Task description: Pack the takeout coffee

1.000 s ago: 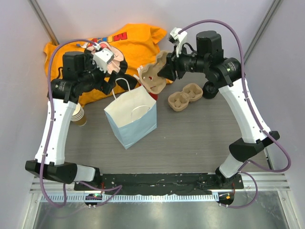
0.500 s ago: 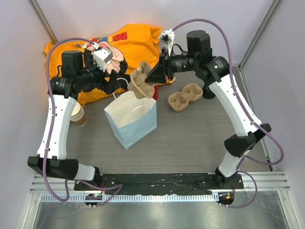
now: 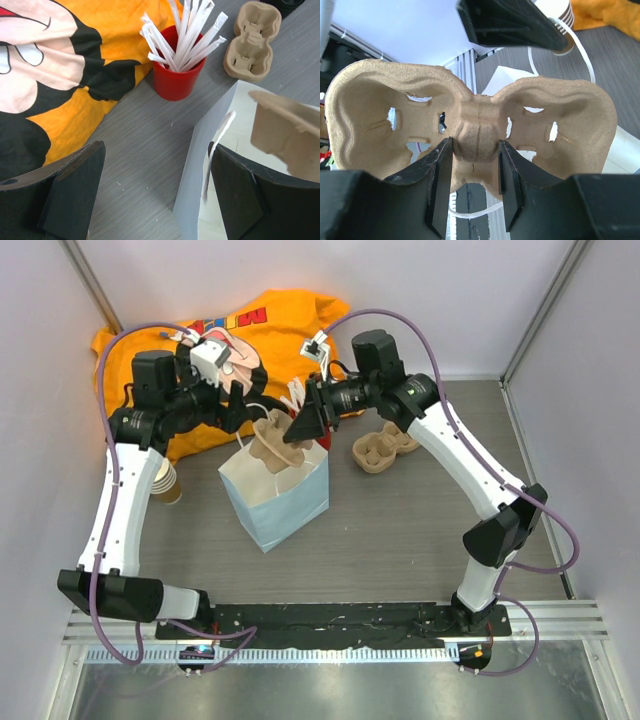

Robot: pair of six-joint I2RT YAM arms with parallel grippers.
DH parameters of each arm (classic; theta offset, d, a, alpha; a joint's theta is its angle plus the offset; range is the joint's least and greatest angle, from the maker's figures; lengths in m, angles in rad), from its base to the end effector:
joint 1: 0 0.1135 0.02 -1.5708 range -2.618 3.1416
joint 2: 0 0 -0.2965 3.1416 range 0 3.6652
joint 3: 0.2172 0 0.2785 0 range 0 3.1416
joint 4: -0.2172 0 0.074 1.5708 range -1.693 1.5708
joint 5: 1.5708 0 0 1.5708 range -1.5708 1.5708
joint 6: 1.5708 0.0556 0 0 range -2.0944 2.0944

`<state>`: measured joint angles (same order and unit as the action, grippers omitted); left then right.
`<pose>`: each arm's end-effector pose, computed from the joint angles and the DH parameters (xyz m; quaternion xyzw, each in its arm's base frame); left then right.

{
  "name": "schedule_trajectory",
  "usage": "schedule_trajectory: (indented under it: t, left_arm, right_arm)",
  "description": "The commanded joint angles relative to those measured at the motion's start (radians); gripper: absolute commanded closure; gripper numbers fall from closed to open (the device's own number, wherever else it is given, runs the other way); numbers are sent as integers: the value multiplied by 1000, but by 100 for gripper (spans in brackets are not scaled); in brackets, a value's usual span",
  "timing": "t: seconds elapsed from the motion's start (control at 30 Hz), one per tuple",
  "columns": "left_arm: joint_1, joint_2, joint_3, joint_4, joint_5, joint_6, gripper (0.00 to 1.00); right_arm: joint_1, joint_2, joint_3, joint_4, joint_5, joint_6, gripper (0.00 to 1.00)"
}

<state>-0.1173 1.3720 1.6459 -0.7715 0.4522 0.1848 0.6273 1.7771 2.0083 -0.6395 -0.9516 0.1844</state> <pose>0.3110 -0.0611 0.4763 0.2393 0.8108 -0.1758 0.5044 0.3209 0.2886 0.4823 -0.4085 0.6696 0.5444 0.2973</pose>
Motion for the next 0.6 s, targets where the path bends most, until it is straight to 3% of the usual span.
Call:
schedule_trajectory:
  t: [0.0,0.57]
  left_arm:
    - [5,-48,-6,93,-17,-42,12]
    - [5,-91,-66,121,17,-64,12]
  right_arm:
    - [11,-65,-35,66,20,27,72]
    - [9,-28,-36,204,2,222,72]
